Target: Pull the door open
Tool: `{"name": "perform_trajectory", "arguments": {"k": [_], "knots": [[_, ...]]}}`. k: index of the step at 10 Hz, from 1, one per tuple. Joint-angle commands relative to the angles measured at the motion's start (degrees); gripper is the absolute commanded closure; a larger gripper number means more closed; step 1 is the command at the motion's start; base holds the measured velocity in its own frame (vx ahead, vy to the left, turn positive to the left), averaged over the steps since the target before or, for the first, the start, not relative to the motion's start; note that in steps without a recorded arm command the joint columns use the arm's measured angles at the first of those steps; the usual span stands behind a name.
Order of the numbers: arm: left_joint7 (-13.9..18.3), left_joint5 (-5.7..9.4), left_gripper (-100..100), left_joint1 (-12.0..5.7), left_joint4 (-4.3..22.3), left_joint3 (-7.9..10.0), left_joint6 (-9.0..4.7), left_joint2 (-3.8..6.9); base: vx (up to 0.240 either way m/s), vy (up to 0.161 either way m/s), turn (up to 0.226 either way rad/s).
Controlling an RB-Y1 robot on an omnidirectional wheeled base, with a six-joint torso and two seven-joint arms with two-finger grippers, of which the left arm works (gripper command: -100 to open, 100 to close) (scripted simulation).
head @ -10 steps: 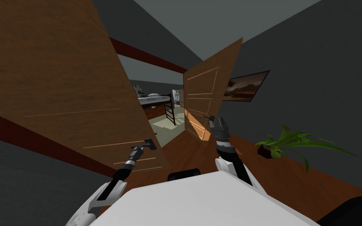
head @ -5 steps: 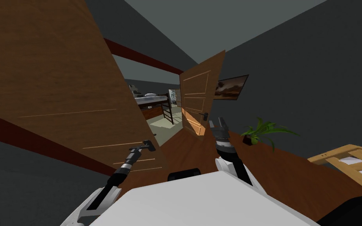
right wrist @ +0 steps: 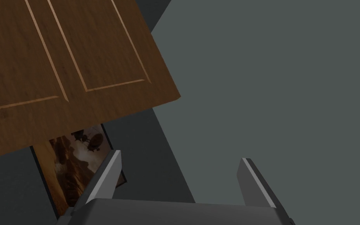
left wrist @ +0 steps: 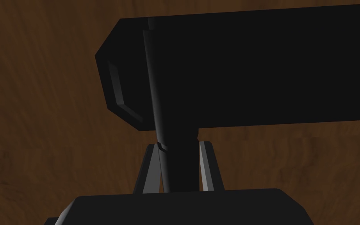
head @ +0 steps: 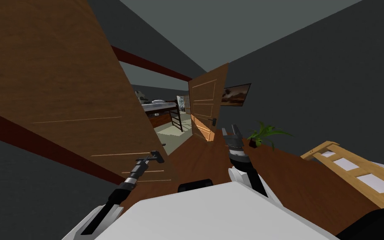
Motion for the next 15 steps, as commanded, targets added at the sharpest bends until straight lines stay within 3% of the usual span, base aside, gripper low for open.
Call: {"name": "perform_trajectory", "arguments": {"k": [1, 8, 9, 10, 15], "knots": [[0.45, -0.06, 100, 0.2, 0.47, -0.22, -1.36, 0.51, -0.191, 0.074, -0.158], [2.28, -0.31, 100, 1.81, 2.01, -1.2, -6.38, 2.89, -0.187, 0.078, -0.127], [2.45, -0.33, 100, 1.96, 2.15, -1.29, -6.84, 3.11, -0.173, 0.073, -0.088], [2.3, -0.38, 100, 1.88, 2.01, -1.35, -6.45, 2.91, -0.071, 0.031, -0.026], [3.39, -0.85, 100, 4.63, 7.46, -1.63, -14.72, 4.05, 0.026, -0.013, -0.056]]}}
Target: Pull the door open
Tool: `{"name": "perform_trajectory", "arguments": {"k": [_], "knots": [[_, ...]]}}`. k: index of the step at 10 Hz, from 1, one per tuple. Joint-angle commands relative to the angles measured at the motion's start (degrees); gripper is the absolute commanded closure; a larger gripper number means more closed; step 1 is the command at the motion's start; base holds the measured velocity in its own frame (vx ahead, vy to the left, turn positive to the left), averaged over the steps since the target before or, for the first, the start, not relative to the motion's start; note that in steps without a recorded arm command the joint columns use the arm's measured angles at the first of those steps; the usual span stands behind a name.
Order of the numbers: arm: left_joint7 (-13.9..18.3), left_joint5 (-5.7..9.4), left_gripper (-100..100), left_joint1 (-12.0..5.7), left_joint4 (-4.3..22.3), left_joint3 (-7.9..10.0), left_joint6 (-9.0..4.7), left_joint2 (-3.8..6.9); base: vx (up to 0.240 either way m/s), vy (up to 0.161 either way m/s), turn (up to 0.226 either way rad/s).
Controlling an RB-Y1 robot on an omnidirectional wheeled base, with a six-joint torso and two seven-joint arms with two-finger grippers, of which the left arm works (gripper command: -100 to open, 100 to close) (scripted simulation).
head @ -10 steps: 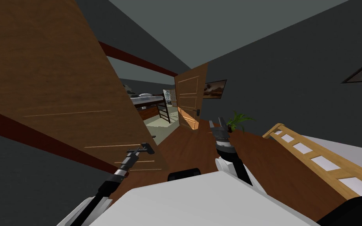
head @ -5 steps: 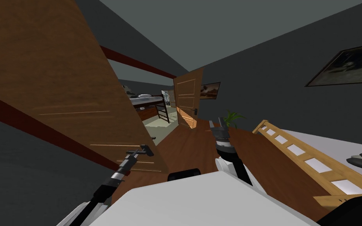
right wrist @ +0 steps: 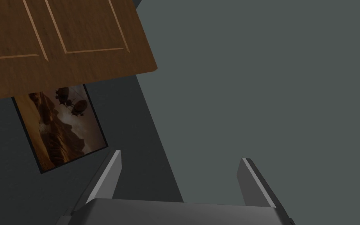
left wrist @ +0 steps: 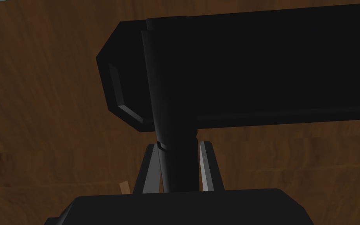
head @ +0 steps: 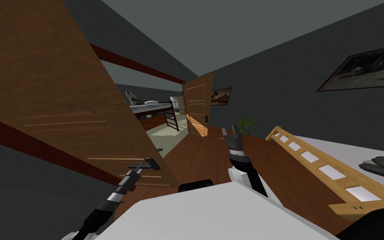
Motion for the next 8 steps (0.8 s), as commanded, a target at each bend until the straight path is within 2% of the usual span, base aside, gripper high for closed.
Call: {"name": "perform_trajectory", "arguments": {"k": [1, 2, 3, 4, 5, 6, 7, 8], "knots": [[0.24, -0.2, 100, 0.64, 0.73, -0.34, -2.13, 0.13, 0.01, 0.0, -0.033], [0.5, -0.29, 100, 1.35, 2.09, -0.36, -4.24, 0.44, 0.006, 0.003, -0.039], [0.5, -0.29, 100, 1.35, 2.09, -0.36, -4.79, 0.44, 0.003, 0.003, -0.022], [0.76, -0.39, 100, 2.11, 3.51, -0.37, -6.8, 0.77, 0.002, 0.007, -0.049], [0.76, -0.39, 100, 2.11, 3.51, -0.37, -7.73, 0.77, -0.003, 0.009, -0.018], [1.03, -0.49, 100, 2.92, 4.98, -0.39, -9.73, 1.11, -0.01, 0.007, -0.042], [1.03, -0.49, 100, 2.92, 4.98, -0.39, -10.9, 1.11, -0.011, 0.007, -0.007], [1.3, -0.59, 100, 3.75, 6.47, -0.4, -12.92, 1.47, -0.016, 0.017, -0.031]]}}
